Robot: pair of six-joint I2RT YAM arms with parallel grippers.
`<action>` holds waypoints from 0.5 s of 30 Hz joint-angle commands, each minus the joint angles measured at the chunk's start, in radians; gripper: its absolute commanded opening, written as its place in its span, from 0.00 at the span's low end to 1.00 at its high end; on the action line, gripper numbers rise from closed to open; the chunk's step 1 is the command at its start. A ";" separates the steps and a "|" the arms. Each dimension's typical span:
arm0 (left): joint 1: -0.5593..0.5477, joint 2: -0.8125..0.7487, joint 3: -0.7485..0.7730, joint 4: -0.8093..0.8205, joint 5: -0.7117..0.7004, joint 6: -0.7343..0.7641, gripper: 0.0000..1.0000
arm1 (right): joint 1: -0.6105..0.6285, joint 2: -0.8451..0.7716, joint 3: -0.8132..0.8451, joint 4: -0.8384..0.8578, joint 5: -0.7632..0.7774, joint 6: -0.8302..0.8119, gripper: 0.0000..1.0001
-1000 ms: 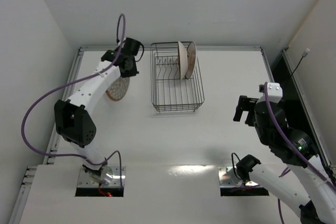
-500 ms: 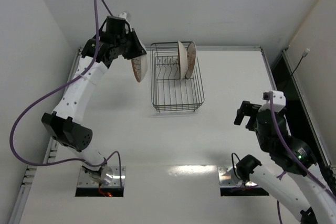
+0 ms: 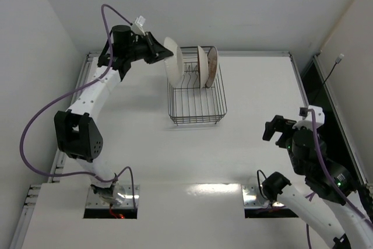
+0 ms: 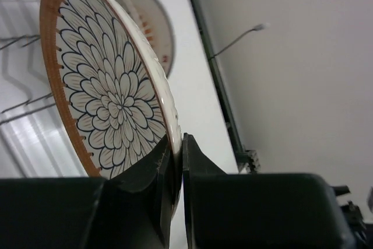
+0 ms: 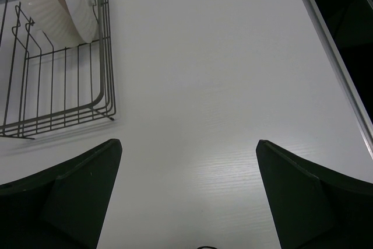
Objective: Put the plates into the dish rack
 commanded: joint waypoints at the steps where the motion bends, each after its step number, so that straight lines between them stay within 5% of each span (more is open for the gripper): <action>1: -0.008 0.001 0.056 0.359 0.186 -0.107 0.00 | 0.007 0.032 -0.007 0.048 -0.009 -0.010 1.00; 15: -0.008 0.149 0.158 0.384 0.206 -0.115 0.00 | 0.007 0.012 -0.016 0.058 -0.018 -0.019 1.00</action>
